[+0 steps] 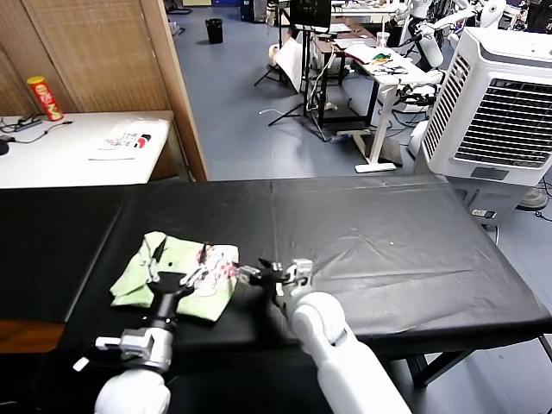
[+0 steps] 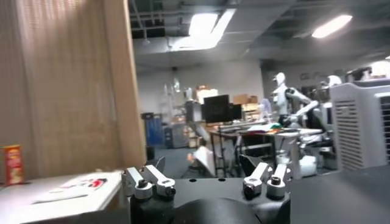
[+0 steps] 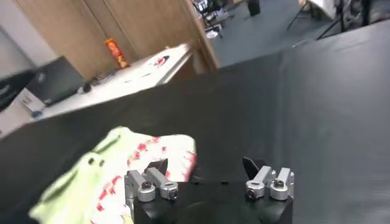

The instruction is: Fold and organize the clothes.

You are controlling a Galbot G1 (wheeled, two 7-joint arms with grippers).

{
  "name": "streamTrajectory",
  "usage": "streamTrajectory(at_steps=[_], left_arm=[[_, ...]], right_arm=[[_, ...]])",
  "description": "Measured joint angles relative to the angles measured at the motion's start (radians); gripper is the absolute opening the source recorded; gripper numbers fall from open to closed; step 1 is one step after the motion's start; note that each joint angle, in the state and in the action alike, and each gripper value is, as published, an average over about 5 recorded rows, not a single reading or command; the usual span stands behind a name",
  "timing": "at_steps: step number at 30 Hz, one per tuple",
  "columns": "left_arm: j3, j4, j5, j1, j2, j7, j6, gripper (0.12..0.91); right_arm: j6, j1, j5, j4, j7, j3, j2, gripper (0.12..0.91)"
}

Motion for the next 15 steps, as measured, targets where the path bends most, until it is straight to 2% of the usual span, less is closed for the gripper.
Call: streamTrajectory(at_steps=[5,11,13,15], left_arm=[[-0.024,0.007,0.001,0.018,-0.006,0.000,-0.022,0.798],[-0.049,0.018,0.002,0.030,-0.010,0.000,-0.032,0.798],[-0.058,0.019,0.002,0.034,-0.011,0.000,-0.034,0.798],[-0.066,0.020,0.001,0.037,-0.012,0.000,-0.036,0.798]], right_arm=[[0.018,0.027,0.001,-0.059,-0.025,0.002,0.027,0.613],[0.033,0.054,0.002,-0.118,-0.064,0.003,0.048,0.320],[0.035,0.063,0.002,-0.138,-0.077,0.003,0.051,0.246],[0.037,0.072,0.002,-0.156,-0.088,0.003,0.051,0.205]])
